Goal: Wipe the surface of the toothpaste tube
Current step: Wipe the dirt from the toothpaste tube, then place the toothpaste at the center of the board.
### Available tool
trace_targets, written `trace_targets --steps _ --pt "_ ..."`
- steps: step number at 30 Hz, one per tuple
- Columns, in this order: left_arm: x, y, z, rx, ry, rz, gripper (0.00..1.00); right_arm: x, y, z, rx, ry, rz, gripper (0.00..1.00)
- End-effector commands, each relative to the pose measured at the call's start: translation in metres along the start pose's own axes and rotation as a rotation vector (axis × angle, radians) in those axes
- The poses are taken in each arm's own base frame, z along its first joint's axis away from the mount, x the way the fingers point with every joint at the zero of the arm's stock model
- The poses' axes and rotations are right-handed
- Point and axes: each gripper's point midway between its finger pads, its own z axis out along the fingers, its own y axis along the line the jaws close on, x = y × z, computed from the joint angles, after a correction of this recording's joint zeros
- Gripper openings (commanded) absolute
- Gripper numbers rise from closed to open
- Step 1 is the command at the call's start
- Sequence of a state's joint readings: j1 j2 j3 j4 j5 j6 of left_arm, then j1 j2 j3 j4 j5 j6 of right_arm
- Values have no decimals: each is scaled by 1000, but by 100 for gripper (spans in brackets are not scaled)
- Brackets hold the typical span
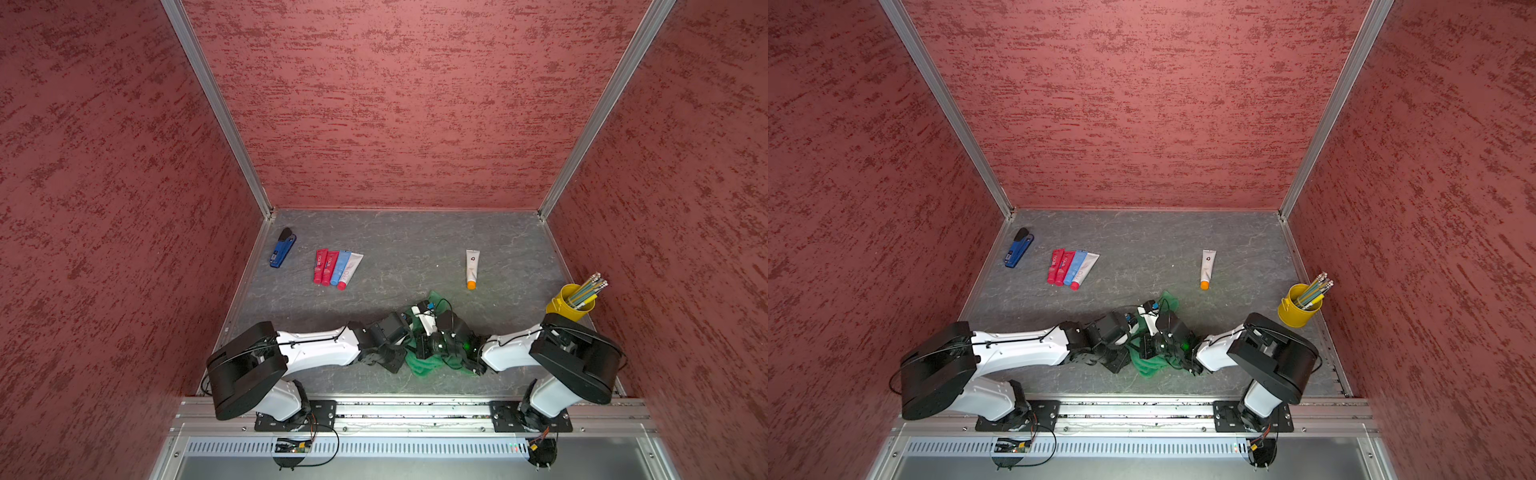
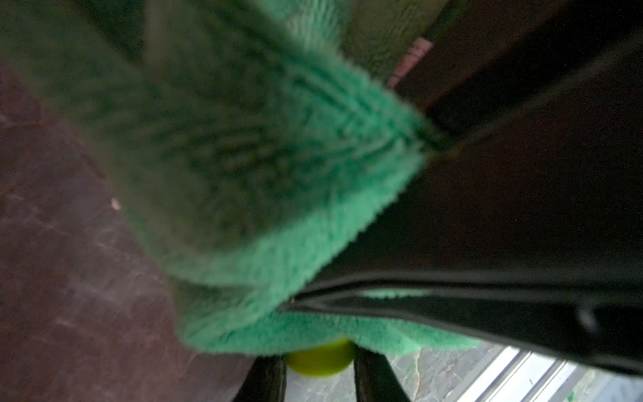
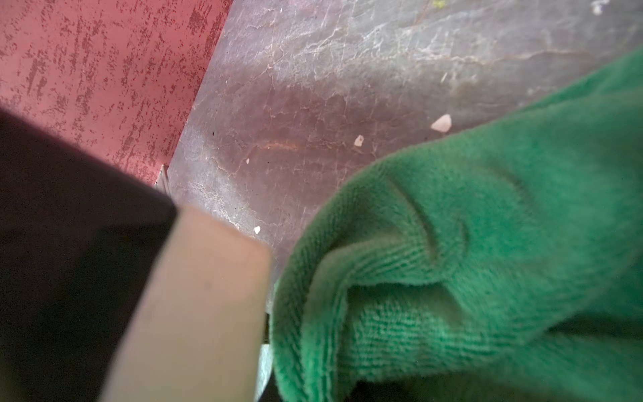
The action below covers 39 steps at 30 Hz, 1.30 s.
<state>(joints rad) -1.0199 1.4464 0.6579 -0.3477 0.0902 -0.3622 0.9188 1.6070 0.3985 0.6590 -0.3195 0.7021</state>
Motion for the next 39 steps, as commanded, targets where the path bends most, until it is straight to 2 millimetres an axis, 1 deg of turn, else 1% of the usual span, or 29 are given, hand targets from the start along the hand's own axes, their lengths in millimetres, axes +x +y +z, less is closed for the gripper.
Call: trace_targets --steps 1,3,5,7,10,13,15,17,18,19,21,22,23,24,27,29,32,36,39 --pt "-18 2 -5 0 -90 -1 0 55 -38 -9 114 214 106 0" --pt "-18 2 -7 0 -97 -4 0 38 -56 -14 169 165 116 0" --pt "-17 3 -9 1 -104 -5 0 17 -81 -24 241 116 125 0" --pt "-18 3 -11 2 -114 -5 0 -4 -98 -32 287 81 130 0" --pt "-18 6 -14 -7 -125 -15 0 -38 -121 -44 442 13 98 0" --pt "-19 15 -18 -21 -139 -48 0 -58 -134 -56 555 -28 66 0" --pt "-20 22 -23 -32 -156 -77 0 -66 -138 -67 600 -52 52 0" --pt "-21 29 -26 -35 -169 -105 0 -73 -140 -82 629 -81 43 0" --pt "-22 33 -27 -39 -173 -117 0 -73 -143 -90 644 -90 45 0" --pt "-23 36 -29 -46 -176 -130 0 -81 -138 -101 641 -127 40 0" --pt "-27 42 -32 -60 -189 -149 0 -84 -137 -115 637 -167 37 0" --pt "-29 45 -33 -68 -196 -157 0 -86 -131 -117 601 -192 30 0" --pt "-32 47 -34 -81 -201 -162 0 -86 -124 -115 561 -198 24 0" --pt "-34 51 -35 -99 -202 -169 0 -84 -122 -115 543 -200 23 0" --pt "-40 66 -36 -173 -188 -189 0 -76 -127 -115 539 -208 27 0" --pt "-44 74 -34 -184 -171 -201 0 -76 -121 -112 504 -202 20 0" --pt "-52 82 -31 -179 -137 -217 0 -75 -119 -110 489 -203 18 0" --pt "-68 95 -29 -200 -117 -246 0 -73 -118 -107 469 -189 17 0" --pt "-81 109 -29 -211 -106 -269 0 -73 -118 -107 465 -188 18 0"
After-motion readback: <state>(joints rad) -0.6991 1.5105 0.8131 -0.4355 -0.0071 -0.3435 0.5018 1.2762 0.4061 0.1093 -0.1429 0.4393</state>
